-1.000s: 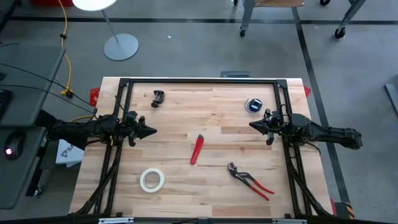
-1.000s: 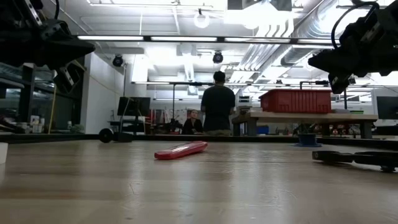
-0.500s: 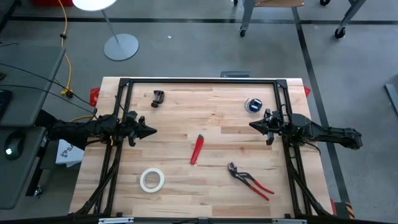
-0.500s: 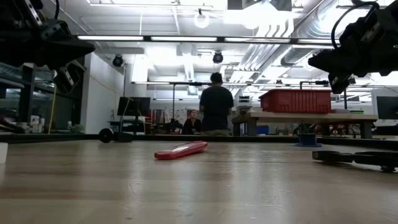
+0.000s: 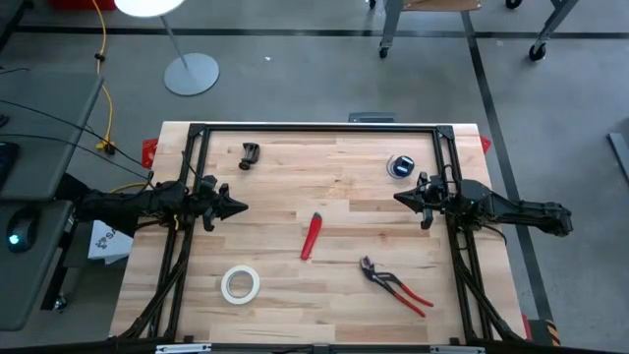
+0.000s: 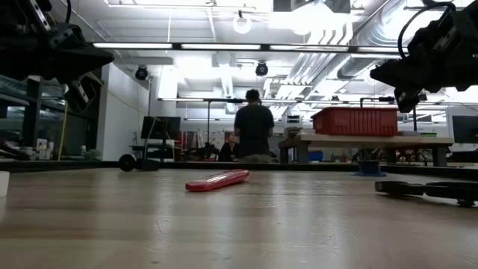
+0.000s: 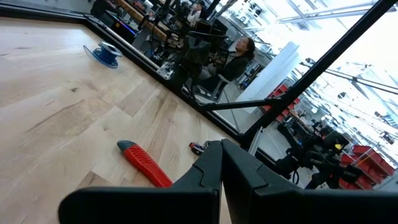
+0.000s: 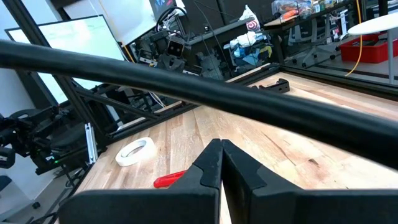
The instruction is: Coil cords
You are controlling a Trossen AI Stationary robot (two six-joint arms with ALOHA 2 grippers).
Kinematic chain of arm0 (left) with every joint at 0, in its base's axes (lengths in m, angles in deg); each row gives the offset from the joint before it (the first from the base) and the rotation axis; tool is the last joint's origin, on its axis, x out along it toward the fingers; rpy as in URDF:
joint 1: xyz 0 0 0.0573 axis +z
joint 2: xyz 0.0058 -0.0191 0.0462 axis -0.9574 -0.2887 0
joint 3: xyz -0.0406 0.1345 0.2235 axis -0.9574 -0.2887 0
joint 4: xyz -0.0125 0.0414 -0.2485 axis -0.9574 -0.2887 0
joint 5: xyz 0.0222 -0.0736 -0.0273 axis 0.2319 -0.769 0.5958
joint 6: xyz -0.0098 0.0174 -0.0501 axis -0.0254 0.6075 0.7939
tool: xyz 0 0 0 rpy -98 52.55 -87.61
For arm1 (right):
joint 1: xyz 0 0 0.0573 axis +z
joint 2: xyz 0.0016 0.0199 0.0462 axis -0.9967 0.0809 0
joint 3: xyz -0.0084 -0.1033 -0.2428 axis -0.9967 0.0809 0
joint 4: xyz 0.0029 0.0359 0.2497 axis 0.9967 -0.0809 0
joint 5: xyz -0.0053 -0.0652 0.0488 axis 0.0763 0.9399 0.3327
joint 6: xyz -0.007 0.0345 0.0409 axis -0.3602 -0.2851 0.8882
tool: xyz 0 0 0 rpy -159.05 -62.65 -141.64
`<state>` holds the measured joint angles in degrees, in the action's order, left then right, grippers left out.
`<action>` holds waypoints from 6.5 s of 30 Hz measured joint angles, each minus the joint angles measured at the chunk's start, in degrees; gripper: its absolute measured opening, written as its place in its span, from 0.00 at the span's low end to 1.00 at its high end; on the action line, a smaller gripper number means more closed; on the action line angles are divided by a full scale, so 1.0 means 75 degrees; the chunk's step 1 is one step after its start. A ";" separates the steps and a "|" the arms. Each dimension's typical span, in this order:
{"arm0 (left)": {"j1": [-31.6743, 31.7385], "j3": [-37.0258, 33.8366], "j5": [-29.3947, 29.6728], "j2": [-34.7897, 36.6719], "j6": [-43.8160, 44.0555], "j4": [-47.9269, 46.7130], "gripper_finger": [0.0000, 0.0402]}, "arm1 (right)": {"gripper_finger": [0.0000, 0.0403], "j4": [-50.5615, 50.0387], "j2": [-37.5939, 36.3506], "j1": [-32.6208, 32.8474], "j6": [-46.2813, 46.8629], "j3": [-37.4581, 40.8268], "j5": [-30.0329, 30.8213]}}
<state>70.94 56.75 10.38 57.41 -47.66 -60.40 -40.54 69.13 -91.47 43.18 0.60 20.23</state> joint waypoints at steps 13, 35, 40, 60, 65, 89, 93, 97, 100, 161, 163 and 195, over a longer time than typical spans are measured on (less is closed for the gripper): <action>0.0000 0.0000 0.0000 0.0000 0.0000 0.0001 0.00 | 0.00 -0.0002 0.0000 0.0000 0.0000 0.0000 0.0000; 0.0000 0.0000 0.0000 0.0000 0.0000 0.0001 0.00 | 0.00 -0.0001 -0.0002 0.0000 0.0000 0.0000 0.0000; 0.0000 0.0000 0.0012 0.0003 0.0000 0.0001 0.00 | 0.00 -0.0002 -0.0001 0.0000 0.0000 0.0000 0.0000; 0.0000 0.1764 0.0620 -0.1616 0.0732 0.2036 0.00 | 0.00 -0.0001 0.0000 0.0000 0.0000 0.0001 0.0000; 0.0003 0.3475 0.0834 -0.2897 -0.0565 0.1454 0.00 | 0.00 -0.0002 0.0000 0.0000 0.0000 0.0001 0.0000; 0.1279 0.5182 -0.1163 -0.7865 -0.1783 0.0518 0.08 | 0.00 -0.0002 -0.0003 0.0000 0.0000 0.0001 0.0000; 0.1397 0.5182 -0.1108 -0.8071 -0.1419 0.0521 0.08 | 0.00 -0.0003 0.0000 0.0000 0.0000 0.0003 0.0000; 0.1554 0.5185 -0.1050 -0.8183 -0.1005 0.0511 0.08 | 0.00 -0.0002 0.0000 0.0000 0.0000 0.0001 0.0000; 0.1627 0.5185 -0.1254 -0.8207 -0.1209 0.0509 0.08 | 0.00 -0.0003 0.0000 0.0000 0.0000 0.0000 0.0000; 0.4106 0.6164 -0.2713 -0.9515 -0.3992 -0.0223 0.51 | 0.00 -0.0001 -0.0002 0.0000 0.0000 0.0001 0.0000; 0.4106 0.6164 -0.2710 -0.9515 -0.3993 -0.0217 0.48 | 0.00 0.0000 -0.0003 0.0000 0.0000 0.0000 0.0000; 0.4071 0.6155 -0.2066 -0.9515 -0.3403 0.0404 0.00 | 0.00 0.0000 -0.0002 0.0000 0.0000 0.0003 0.0000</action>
<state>101.47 102.91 -5.11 -13.95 -73.18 -57.37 -40.55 69.11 -91.47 43.18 0.62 20.23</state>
